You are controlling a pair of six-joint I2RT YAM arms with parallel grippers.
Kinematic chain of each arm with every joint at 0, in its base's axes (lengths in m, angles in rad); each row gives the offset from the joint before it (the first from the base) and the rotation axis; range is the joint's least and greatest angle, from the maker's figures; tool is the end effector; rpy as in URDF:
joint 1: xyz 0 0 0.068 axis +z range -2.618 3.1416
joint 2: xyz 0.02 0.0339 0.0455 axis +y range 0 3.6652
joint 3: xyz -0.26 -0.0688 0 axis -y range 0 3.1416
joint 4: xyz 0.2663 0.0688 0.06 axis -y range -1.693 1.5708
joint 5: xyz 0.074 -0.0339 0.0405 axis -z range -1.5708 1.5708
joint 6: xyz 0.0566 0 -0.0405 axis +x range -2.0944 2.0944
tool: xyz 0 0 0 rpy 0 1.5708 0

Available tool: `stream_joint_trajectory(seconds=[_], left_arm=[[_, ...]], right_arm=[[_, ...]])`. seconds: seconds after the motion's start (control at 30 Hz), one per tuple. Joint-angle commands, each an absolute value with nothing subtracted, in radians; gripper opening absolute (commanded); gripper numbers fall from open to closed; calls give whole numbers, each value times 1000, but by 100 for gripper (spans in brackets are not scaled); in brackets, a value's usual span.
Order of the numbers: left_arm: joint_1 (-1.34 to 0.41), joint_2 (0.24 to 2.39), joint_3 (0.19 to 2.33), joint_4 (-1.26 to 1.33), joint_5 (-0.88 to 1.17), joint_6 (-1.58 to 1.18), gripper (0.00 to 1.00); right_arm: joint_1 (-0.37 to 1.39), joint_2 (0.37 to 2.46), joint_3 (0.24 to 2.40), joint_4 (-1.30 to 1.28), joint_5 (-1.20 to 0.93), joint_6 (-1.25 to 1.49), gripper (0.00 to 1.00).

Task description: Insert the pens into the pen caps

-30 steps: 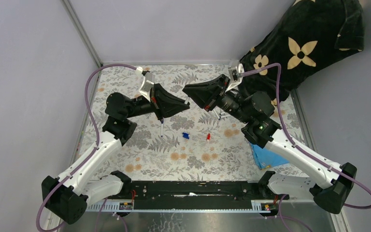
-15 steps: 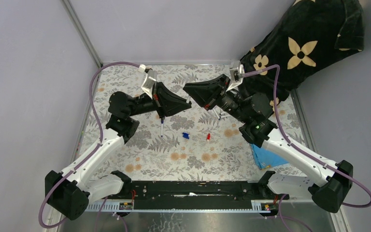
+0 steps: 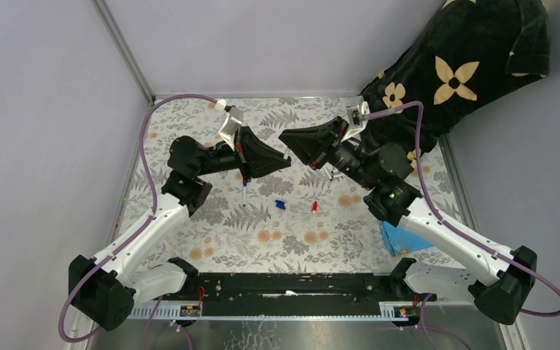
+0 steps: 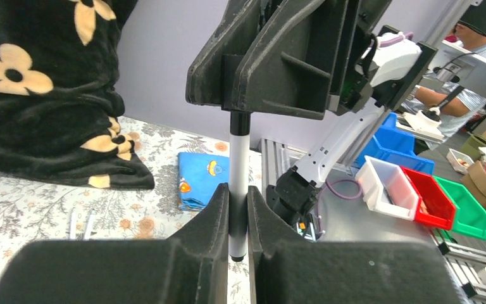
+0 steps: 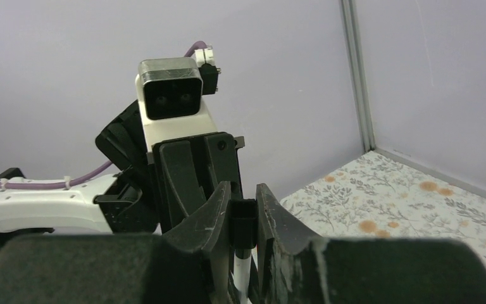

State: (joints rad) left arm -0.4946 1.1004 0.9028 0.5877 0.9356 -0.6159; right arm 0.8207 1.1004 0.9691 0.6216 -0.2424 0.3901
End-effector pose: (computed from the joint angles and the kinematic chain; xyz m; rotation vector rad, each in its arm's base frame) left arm 0.2200 -0.1704 0.3927 0.8323 1.2555 -1.4626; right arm 0.1862 0.2198 0.4306 -0.4752 1.0766 1.2097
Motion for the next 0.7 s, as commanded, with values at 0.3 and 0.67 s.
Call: stream_joint_trajectory(seconds=[0.3,0.67], left_arm=[[-497,998,847,388,775,-435,0],[-498,926,797,34,316,-385,0]], right_arm=[[859,1081,1110,659,-177,320,62],[859,881,788,373,158,248,72]])
